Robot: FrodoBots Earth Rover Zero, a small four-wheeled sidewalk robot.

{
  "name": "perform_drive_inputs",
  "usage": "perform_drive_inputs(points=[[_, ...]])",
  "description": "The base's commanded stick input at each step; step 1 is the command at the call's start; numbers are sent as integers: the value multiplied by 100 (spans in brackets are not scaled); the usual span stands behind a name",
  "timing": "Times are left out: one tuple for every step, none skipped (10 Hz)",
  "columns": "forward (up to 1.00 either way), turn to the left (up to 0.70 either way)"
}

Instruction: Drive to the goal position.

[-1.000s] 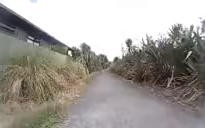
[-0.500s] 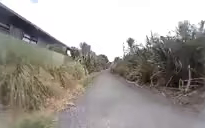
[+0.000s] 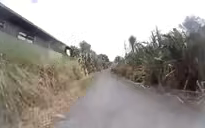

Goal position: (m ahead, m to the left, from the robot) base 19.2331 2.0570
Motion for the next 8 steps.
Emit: perform_drive_inputs(points=[[100,0],[100,0],[100,0],[100,0],[100,0],[100,0],[100,0],[100,0]])
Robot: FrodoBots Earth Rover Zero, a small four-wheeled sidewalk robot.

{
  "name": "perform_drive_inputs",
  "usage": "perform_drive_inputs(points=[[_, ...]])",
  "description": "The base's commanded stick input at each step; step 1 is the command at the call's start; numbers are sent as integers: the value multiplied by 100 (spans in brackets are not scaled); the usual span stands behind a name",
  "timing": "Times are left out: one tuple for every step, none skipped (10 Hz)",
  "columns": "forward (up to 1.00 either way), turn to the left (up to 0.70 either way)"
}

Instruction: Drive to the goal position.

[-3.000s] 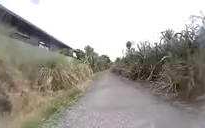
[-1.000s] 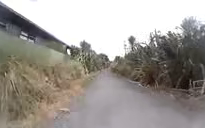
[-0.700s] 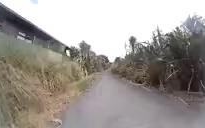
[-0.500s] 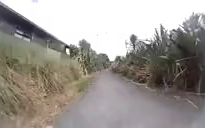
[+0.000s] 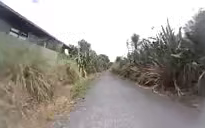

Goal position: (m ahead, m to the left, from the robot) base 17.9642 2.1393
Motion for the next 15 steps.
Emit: perform_drive_inputs(points=[[100,0],[100,0],[100,0],[100,0],[100,0],[100,0],[100,0],[100,0],[100,0],[100,0],[100,0],[100,0],[100,0],[100,0],[100,0]])
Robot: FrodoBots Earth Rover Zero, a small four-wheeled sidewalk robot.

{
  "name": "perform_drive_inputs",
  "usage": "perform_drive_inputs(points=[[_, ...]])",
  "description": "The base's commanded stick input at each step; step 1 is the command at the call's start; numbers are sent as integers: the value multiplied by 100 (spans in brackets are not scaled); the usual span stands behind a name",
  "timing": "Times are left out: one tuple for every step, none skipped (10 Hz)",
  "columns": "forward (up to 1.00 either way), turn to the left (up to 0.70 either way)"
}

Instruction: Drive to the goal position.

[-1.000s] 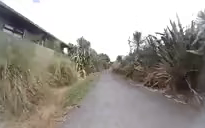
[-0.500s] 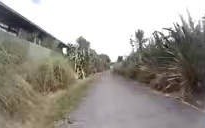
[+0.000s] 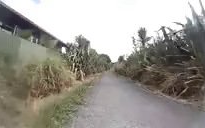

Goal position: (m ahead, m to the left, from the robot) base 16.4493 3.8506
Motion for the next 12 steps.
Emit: perform_drive_inputs(points=[[100,0],[100,0],[100,0],[100,0],[100,0],[100,-1],[100,-29],[100,-30],[100,-15],[100,-6],[100,-2],[100,0]])
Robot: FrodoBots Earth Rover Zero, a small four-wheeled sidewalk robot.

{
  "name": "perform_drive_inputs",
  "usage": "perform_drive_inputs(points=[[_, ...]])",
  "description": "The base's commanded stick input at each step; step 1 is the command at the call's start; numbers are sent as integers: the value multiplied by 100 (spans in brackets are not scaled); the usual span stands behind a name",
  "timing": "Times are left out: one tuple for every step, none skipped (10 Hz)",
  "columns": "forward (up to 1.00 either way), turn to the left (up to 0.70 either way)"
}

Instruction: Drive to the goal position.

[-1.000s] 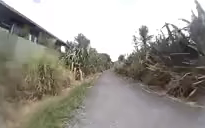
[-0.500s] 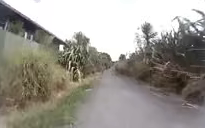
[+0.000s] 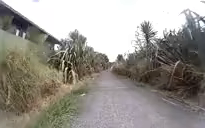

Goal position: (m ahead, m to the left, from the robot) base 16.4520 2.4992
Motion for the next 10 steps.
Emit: perform_drive_inputs(points=[[100,0],[100,0],[100,-12],[100,-32],[100,-38],[100,-27],[100,0],[100,0],[100,0],[100,0]])
